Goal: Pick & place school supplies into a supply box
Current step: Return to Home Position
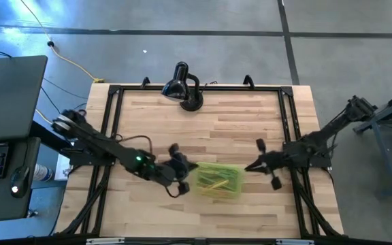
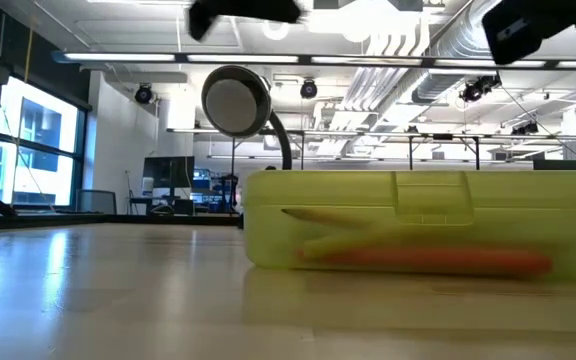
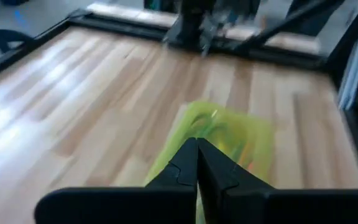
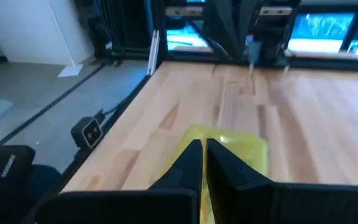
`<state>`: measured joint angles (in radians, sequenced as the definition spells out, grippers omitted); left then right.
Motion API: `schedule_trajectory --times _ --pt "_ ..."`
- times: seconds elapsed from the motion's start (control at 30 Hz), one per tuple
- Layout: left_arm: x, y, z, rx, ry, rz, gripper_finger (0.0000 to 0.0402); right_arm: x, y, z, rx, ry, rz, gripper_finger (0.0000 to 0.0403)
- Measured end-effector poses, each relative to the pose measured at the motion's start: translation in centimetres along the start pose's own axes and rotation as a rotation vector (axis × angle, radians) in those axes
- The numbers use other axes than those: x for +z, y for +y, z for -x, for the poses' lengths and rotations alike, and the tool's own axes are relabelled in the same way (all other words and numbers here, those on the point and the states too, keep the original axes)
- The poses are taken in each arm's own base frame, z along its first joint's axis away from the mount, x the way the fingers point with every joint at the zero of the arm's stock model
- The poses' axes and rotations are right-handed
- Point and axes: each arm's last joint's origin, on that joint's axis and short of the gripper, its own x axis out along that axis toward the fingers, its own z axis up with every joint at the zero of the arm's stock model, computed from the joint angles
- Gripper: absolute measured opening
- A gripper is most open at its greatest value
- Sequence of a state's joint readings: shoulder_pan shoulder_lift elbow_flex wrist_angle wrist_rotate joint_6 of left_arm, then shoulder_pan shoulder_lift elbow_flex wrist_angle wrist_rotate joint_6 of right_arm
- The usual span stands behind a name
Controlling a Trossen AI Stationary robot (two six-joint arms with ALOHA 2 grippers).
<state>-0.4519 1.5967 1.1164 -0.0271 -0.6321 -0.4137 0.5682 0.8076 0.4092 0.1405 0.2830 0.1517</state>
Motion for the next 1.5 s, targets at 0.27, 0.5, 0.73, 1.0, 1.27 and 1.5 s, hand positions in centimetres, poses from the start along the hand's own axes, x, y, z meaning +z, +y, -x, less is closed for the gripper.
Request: schedule_trajectory --times 0.27,0.5,0.73,1.0,1.27,1.5 --pt "1.8 3.8 5.4 0.149 0.098 -0.09 0.0072 0.6 -1.4 5.0 -0.007 -0.039 0.085 0.0001" --pt "1.8 5.6 7.7 0.149 0.094 -0.119 0.0079 1.1 -2.2 8.1 0.006 -0.159 0.147 0.0001" --pt "0.3 9.4 11.4 0.195 0.036 -0.07 0.0077 0.7 -3.3 11.3 -0.024 -0.253 0.101 0.0" --pt "-5.2 11.6 11.6 -0.059 -0.224 -0.007 0.0072 -0.8 -3.4 10.5 -0.036 -0.398 0.092 0.0" --pt "-8.2 14.3 10.7 -0.146 -0.527 0.011 0.0072 -5.4 -3.1 7.2 -0.047 -0.525 0.114 0.0" --pt "-8.1 16.6 9.6 -0.176 -0.56 -0.038 0.0074 -5.4 -3.3 7.0 -0.035 -0.515 0.218 0.0"
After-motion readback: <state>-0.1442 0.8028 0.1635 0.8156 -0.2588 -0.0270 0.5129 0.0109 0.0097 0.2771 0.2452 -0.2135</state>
